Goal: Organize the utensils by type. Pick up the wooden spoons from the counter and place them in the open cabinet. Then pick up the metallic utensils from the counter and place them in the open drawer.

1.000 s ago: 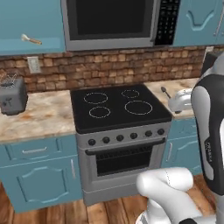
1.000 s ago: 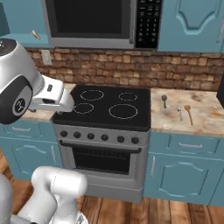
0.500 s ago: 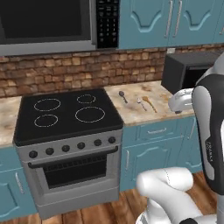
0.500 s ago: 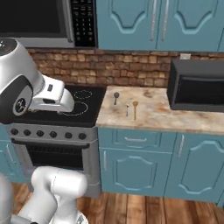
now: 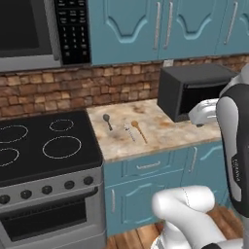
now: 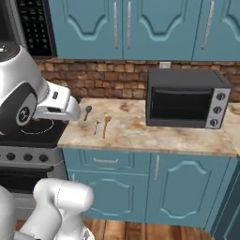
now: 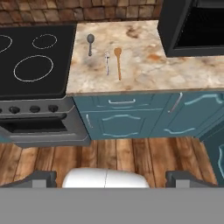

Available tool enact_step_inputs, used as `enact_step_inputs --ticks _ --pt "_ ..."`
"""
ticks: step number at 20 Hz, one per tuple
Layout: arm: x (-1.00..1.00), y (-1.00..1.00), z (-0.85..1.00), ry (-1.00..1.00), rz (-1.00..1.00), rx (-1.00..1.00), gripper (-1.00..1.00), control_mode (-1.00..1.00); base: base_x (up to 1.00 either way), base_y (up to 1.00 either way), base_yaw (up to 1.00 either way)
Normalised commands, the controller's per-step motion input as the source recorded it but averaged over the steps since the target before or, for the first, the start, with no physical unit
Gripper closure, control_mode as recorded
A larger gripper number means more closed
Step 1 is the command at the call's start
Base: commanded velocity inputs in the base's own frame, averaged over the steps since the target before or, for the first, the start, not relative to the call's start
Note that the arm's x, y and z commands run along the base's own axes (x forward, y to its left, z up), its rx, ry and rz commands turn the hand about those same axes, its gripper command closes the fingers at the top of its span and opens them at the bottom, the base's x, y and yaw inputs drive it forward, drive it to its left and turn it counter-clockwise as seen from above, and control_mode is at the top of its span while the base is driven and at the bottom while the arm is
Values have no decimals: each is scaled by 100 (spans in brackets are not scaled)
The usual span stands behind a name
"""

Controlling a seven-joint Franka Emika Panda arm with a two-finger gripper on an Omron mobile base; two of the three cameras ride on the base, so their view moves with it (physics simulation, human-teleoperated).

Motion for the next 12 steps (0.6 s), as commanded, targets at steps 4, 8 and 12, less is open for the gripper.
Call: enact_step_inputs --ticks 4,8,12 --pt "0 0 0 0 0 0 -100 100 55 0 0" --pt "0 0 0 0 0 0 -100 100 77 0 1" --pt "0 0 0 0 0 0 -100 100 74 0 1"
